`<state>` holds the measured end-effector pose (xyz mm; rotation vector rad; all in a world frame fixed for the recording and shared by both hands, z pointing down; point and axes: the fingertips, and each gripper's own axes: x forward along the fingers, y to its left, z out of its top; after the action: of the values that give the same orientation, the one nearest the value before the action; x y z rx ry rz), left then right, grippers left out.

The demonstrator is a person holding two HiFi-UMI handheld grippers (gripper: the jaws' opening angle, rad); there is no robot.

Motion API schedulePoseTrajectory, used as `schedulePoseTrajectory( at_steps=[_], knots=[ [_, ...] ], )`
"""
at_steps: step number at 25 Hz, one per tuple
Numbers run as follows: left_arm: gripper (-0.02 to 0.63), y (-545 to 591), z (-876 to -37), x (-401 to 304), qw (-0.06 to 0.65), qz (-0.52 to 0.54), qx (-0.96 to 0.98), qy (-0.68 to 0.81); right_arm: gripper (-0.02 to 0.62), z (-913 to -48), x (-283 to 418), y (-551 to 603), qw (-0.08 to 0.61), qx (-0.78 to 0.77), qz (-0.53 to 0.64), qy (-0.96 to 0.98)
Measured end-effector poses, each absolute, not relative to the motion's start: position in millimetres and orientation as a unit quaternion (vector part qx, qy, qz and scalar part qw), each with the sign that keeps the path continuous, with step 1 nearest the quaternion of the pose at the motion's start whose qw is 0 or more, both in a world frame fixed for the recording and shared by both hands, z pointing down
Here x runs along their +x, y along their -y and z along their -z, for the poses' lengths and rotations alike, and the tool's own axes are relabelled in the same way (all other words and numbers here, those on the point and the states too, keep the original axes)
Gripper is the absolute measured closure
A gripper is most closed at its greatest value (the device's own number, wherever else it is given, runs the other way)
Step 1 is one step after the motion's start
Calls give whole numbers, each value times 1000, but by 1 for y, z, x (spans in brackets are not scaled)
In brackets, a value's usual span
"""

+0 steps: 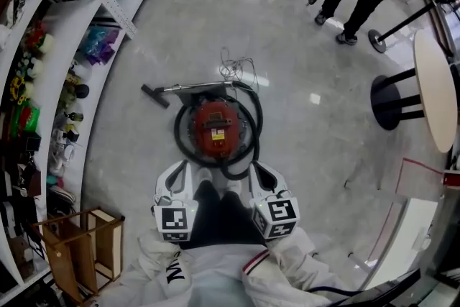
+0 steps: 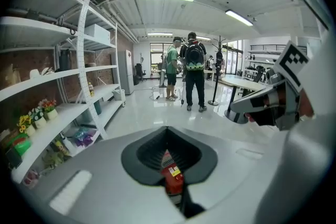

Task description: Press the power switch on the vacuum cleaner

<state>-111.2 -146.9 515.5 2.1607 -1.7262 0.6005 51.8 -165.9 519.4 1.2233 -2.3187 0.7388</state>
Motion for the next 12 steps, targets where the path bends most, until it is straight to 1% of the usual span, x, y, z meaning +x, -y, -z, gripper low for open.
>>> schedulePoseTrajectory(
  at_steps=[12],
  knots=[
    [606,153,-573,-95,191,-217,759,583,595,-583,64,163,241,444,-291,813]
  ],
)
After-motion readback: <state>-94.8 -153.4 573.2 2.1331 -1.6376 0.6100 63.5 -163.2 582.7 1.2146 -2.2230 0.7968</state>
